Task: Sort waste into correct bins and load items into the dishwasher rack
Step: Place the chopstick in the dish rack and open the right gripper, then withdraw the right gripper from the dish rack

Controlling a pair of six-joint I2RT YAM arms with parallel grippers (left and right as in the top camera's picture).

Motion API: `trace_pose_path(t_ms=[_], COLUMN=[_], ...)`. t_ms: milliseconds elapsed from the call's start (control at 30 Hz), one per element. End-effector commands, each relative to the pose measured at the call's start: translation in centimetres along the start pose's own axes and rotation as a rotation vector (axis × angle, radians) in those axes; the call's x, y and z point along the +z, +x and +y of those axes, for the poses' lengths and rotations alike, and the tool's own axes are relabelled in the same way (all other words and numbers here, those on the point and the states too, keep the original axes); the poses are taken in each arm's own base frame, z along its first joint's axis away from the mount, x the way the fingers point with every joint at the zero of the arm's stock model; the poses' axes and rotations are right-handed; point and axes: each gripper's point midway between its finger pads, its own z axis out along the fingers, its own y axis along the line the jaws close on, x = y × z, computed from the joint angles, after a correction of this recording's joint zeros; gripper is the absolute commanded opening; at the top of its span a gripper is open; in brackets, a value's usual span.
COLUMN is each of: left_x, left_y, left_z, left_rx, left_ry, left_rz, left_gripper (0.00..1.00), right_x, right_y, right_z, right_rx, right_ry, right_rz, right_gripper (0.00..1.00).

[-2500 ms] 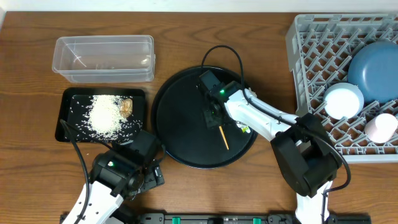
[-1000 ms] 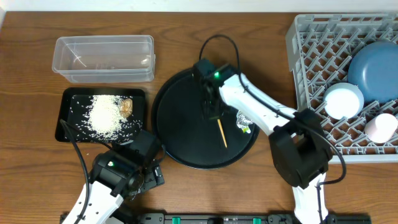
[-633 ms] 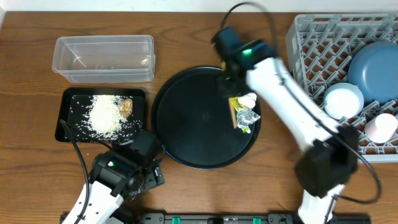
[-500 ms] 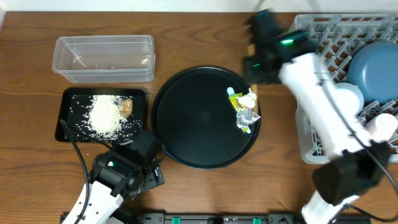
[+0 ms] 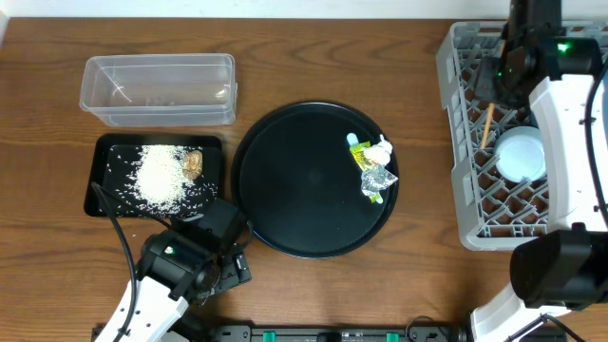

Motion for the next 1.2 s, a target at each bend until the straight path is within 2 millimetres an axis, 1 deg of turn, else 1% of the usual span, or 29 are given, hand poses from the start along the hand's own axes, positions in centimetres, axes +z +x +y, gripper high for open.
trace_pose_path(t_ms=[0,133,267,367,533,600,700,733,833,867,900,933,967,1000,1167], left_x=[0.0,0.0,0.0,0.0,0.0,0.0,0.0,0.0,0.0,0.0,0.0,0.0,0.0,0.0,0.0], left_y=[-0.3,-0.3,-0.3,-0.3,-0.3,-0.3,-0.3,-0.3,-0.3,-0.3,-0.3,-0.3,-0.3,-0.3,-0.3], left_z=[0.4,0.4,0.4,0.4,0.4,0.4,0.4,0.4,0.4,0.4,0.4,0.4,0.4,0.4,0.4], left_rx=[-0.010,-0.010,-0.010,-0.010,-0.010,-0.010,-0.010,-0.010,-0.010,-0.010,-0.010,-0.010,-0.010,-0.010,-0.010], left_ry=[-0.018,-0.018,-0.018,-0.018,-0.017,-0.017,-0.017,-0.017,-0.017,-0.017,-0.017,-0.017,-0.017,-0.017,-0.017], left_rz=[-0.015,-0.015,-0.015,-0.015,-0.015,-0.015,-0.015,-0.015,-0.015,-0.015,-0.015,-0.015,-0.015,-0.015,-0.015], left_gripper=[0.98,0.98,0.98,0.98,0.98,0.98,0.98,0.98,0.98,0.98,0.98,0.98,0.98,0.98,0.98], right_x=[0.7,1.7,3.3,4.4,6.2,6.7,7.0,7.0,6.9,6.9,6.9,6.8,6.8,6.8,6.6], right_y=[-0.8,-1.3,-1.7,-1.5,-1.1,-0.8,-0.6,-0.5,-0.4,-0.2,0.0,0.1,0.2,0.2,1.0], right_z=[-1.5,-1.3,-1.6,-1.6,-1.0,-0.9,-0.5,-0.5,-0.2,0.0,0.3,0.4,0.6,0.7,1.6], right_rx=[-0.047,-0.047,-0.063,-0.077,-0.100,-0.106,-0.109,-0.108,-0.113,-0.119,-0.124,-0.129,-0.133,-0.135,-0.154], right_ry=[0.057,0.057,0.088,0.102,0.103,0.100,0.085,0.081,0.075,0.069,0.067,0.066,0.065,0.064,0.048], right_rz=[-0.014,-0.018,-0.015,0.003,0.035,0.050,0.062,0.062,0.068,0.074,0.079,0.081,0.083,0.084,0.109], right_gripper=[0.01,0.01,0.01,0.01,0.01,0.01,0.01,0.03,0.13,0.20,0.30,0.44,0.53,0.56,0.56])
